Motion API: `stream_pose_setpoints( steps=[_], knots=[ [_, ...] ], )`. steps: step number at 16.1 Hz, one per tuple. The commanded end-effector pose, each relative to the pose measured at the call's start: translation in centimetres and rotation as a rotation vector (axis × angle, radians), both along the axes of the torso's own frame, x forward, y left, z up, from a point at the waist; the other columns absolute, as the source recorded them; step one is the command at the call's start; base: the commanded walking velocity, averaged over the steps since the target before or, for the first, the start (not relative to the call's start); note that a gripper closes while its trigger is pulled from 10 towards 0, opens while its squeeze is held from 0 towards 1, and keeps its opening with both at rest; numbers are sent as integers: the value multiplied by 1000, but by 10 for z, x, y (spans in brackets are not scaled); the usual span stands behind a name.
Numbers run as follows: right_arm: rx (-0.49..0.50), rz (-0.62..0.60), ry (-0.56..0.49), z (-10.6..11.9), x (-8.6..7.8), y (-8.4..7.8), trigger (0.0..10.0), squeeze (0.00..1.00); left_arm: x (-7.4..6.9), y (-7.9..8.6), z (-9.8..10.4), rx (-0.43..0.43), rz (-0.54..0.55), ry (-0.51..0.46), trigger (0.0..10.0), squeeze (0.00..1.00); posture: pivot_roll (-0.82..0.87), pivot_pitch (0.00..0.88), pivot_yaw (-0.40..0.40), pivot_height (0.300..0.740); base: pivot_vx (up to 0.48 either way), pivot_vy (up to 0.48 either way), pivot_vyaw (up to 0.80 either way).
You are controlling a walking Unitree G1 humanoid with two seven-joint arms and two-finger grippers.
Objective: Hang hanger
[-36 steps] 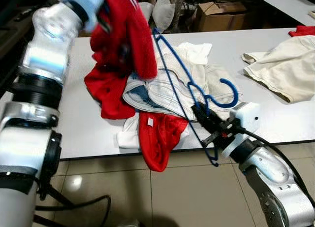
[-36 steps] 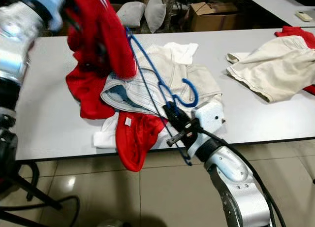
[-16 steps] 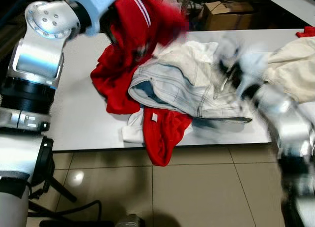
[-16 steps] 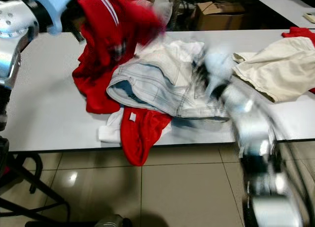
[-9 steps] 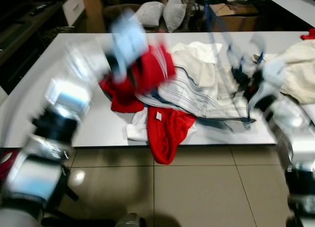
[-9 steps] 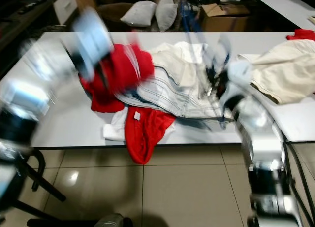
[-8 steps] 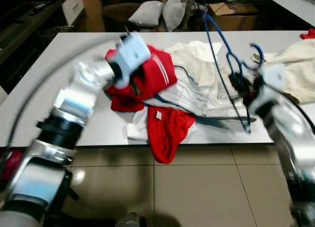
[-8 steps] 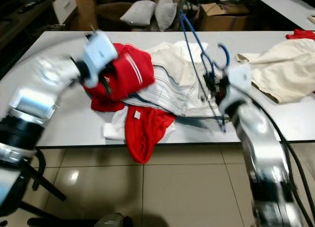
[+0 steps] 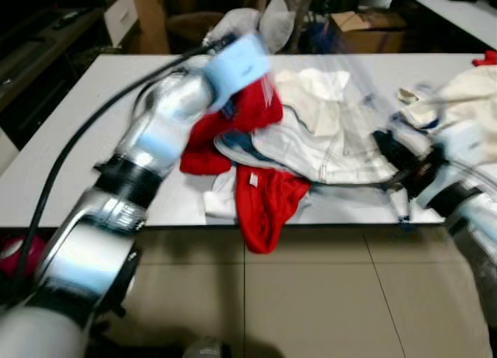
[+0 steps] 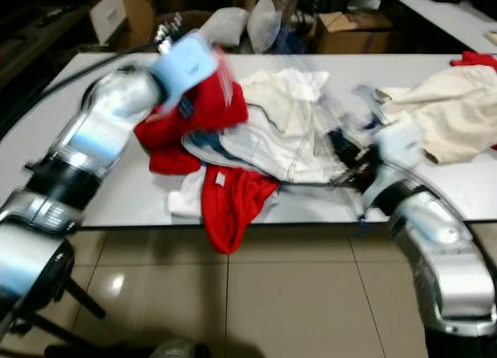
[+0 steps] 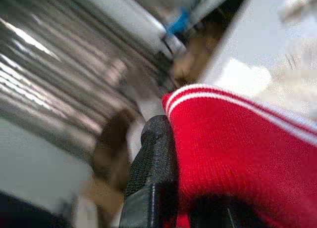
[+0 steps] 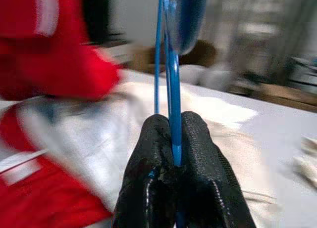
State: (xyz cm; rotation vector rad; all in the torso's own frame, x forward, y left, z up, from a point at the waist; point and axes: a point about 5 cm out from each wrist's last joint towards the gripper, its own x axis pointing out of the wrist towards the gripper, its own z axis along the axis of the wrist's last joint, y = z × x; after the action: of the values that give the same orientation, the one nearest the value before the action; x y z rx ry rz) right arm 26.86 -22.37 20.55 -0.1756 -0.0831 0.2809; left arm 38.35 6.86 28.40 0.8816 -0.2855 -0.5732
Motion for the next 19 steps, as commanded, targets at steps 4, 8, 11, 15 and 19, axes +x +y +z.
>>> stream_pose_setpoints(
  steps=[4,8,11,15,19],
  knots=[
    [11,-87,11,2,-5,-10,10000,0,-25,-38,-88,112,-251,376,10000,1000,-34,0,82,740,0,0,0],
    [24,-73,58,-9,-10,0,10000,0,-25,-17,-105,184,-228,467,10000,1000,-33,0,77,740,0,0,0],
    [28,-66,66,-10,-10,1,10000,0,-28,5,-104,243,-234,461,10000,1000,-33,0,77,740,0,0,0],
    [31,-52,73,-11,-9,3,10000,0,-21,56,-95,414,-130,322,10000,1000,-15,0,48,740,0,0,0],
    [32,-38,74,-11,-7,5,10000,0,-13,76,-84,450,-37,213,10000,0,-12,0,39,740,0,0,0]
  ],
)
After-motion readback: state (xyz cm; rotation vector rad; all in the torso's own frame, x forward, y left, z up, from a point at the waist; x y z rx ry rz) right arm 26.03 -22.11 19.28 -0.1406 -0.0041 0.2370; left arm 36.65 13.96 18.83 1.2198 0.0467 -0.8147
